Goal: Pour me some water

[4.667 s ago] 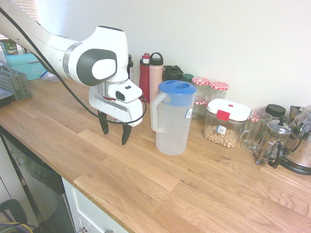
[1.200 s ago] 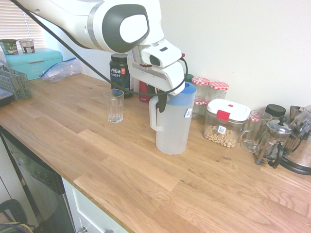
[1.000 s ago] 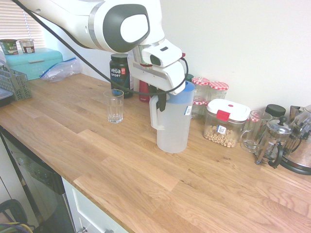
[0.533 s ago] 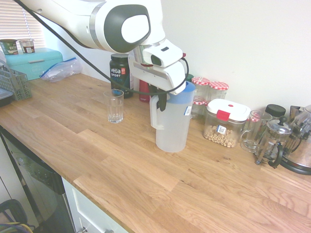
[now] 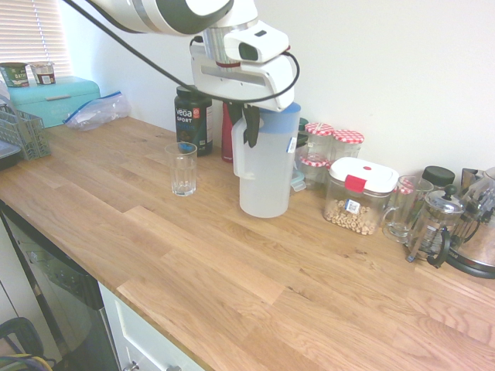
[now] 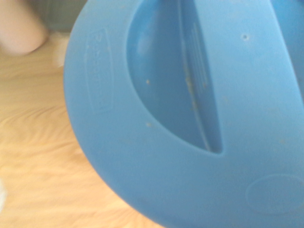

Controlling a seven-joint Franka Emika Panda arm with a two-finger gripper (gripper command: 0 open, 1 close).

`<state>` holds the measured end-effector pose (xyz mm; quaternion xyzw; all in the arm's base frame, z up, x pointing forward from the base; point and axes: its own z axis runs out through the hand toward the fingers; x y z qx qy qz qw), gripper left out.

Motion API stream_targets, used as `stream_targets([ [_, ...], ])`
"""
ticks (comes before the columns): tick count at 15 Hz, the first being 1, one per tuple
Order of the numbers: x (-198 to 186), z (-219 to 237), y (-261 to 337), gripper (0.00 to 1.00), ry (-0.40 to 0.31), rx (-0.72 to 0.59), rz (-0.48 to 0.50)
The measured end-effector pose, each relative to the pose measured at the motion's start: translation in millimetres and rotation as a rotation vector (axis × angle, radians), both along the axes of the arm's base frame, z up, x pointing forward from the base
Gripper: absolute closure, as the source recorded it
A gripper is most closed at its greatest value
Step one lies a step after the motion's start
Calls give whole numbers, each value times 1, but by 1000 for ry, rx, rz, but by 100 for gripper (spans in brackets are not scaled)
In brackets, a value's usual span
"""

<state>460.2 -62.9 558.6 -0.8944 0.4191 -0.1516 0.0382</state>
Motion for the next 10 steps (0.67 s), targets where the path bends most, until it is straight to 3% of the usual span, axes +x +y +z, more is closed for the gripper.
stream_targets([
  [10,1,62,63,100,209,-76,558],
])
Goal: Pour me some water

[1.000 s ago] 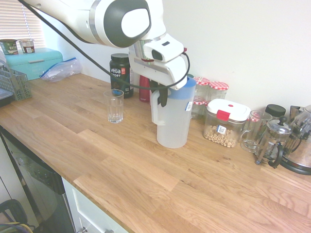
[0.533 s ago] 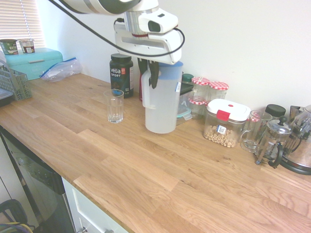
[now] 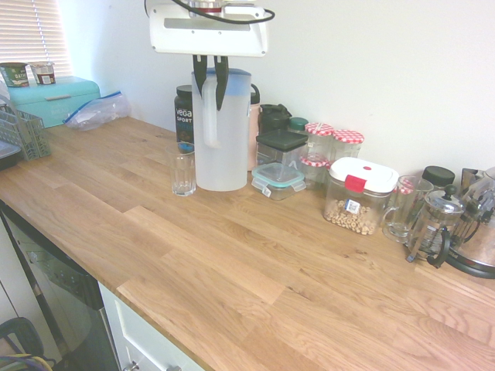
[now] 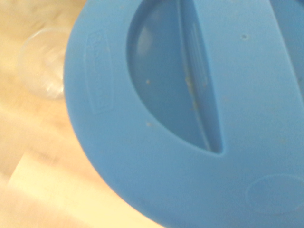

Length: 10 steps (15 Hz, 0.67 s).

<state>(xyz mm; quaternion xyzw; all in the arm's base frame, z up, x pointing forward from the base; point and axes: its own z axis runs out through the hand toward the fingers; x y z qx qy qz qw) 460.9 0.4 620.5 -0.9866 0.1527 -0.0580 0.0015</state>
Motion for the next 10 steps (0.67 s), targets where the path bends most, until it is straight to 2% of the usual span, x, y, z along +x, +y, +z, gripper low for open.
stream_targets([
  [6,-7,-21,48,100,141,-77,314],
  [10,-5,-35,64,100,200,-145,405],
])
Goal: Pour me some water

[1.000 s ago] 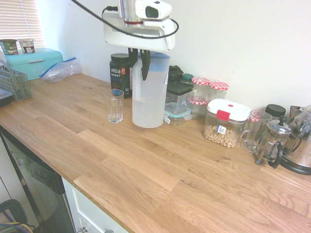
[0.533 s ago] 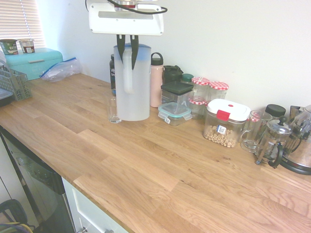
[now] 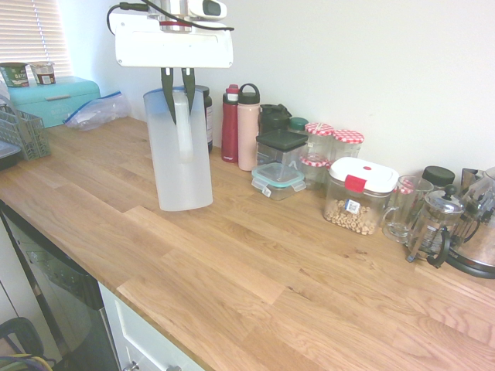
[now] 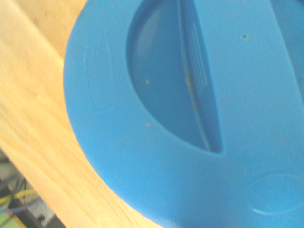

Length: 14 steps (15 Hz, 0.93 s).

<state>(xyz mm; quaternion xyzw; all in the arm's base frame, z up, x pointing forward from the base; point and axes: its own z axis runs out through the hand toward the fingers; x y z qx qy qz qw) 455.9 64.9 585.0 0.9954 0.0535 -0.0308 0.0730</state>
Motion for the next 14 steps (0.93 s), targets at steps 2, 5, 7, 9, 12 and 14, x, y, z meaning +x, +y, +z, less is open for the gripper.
stream_targets([
  [2,3,-9,13,100,16,-27,32],
  [5,10,-26,31,100,33,-107,63],
  [7,15,-30,35,100,29,-160,74],
  [9,20,-30,33,100,21,-198,79],
  [12,25,-38,32,100,27,-234,86],
  [14,27,-43,37,100,30,-264,99],
])
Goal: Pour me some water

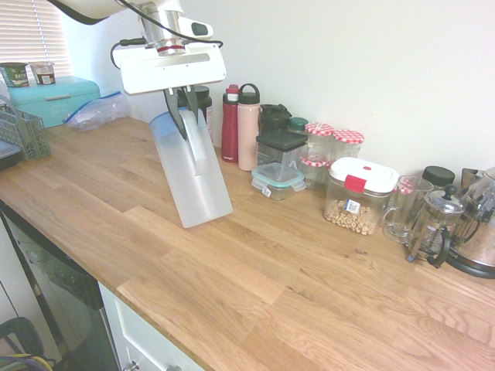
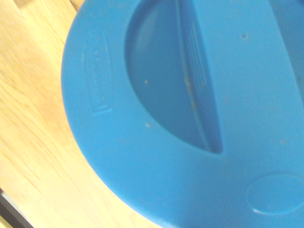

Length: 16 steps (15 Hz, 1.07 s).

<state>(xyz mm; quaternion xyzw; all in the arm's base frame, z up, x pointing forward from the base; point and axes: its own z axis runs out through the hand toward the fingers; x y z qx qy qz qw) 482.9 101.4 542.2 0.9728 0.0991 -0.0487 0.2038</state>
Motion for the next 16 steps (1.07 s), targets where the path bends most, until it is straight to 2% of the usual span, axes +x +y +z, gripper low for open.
stream_targets([
  [7,4,-8,25,100,-36,-112,39],
  [16,8,-12,34,100,-74,-184,61],
])
